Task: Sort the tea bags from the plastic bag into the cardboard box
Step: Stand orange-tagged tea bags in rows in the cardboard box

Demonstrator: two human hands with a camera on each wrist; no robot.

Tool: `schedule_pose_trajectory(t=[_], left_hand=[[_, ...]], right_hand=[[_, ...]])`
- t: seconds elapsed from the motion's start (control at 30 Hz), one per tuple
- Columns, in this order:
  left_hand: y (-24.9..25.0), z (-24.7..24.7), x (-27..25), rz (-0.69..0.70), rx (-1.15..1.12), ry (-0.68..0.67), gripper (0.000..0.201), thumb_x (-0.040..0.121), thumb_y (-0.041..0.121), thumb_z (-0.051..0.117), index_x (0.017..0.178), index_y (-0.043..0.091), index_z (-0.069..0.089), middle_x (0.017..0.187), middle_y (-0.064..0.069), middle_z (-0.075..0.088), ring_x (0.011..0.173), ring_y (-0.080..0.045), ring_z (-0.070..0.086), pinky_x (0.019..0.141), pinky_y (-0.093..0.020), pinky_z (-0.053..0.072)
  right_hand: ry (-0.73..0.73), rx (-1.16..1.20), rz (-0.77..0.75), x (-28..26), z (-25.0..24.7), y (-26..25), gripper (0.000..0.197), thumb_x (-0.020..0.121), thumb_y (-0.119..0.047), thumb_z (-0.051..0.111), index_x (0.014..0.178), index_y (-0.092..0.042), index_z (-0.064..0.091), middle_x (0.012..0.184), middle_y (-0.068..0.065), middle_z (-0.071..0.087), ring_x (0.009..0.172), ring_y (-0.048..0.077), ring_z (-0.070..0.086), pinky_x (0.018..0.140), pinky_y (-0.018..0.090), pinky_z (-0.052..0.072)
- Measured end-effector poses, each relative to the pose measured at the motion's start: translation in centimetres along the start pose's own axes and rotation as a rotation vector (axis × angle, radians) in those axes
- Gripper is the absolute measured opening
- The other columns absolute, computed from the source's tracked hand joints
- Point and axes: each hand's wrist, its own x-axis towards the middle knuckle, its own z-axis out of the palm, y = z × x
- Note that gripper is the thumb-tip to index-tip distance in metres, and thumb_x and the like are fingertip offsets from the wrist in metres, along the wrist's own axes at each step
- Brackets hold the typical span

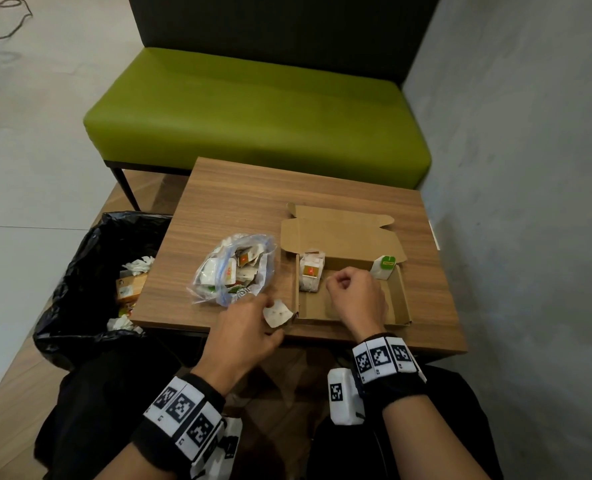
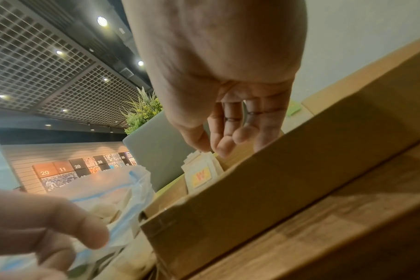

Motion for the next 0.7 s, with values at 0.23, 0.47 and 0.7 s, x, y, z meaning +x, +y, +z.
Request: schedule_pose_trajectory(t=[0.23,0.47,0.7], left_hand=[[0.3,1.1,-0.2,0.079,0.159,-0.003,0.024,0.095,0.037,0.059,0.115,0.025,0.062,0.117,0.006,0.055,0.097,-0.01,0.061,0.075,-0.022,0.049],[0.0,-2.2,-0.5,0.019,-0.221,0.135,0.004,0.092,0.03,0.064,0.088,0.027,0.066,0.079,0.011,0.066,0.067,0.002,0.06,0.056,-0.011,0.042],[0.6,-5.0,-0.2,0.032,-0.784,0.129,0.01,0.091,0.008,0.064,0.088,0.017,0.068,0.085,-0.002,0.073,0.08,-0.014,0.07,0.065,-0.03,0.057]], right_hand=[[-0.03,0.039,-0.138,-2.5,-0.5,-1.0,0.009,0.092,-0.037,0.064,0.097,-0.032,0.07,0.081,-0.017,0.064,0.08,0.002,0.061,0.071,0.028,0.055],[-0.111,0.255,-0.338,-4.5,-0.5,-0.8,0.041,0.083,-0.013,0.07,0.12,-0.032,0.065,0.111,-0.015,0.063,0.103,0.005,0.057,0.092,0.032,0.052],[-0.457,0.651,-0.352,-6.5,-0.8,-3.0,0.057,0.083,-0.002,0.073,0.132,-0.025,0.055,0.122,-0.009,0.067,0.115,-0.001,0.06,0.094,0.02,0.051]])
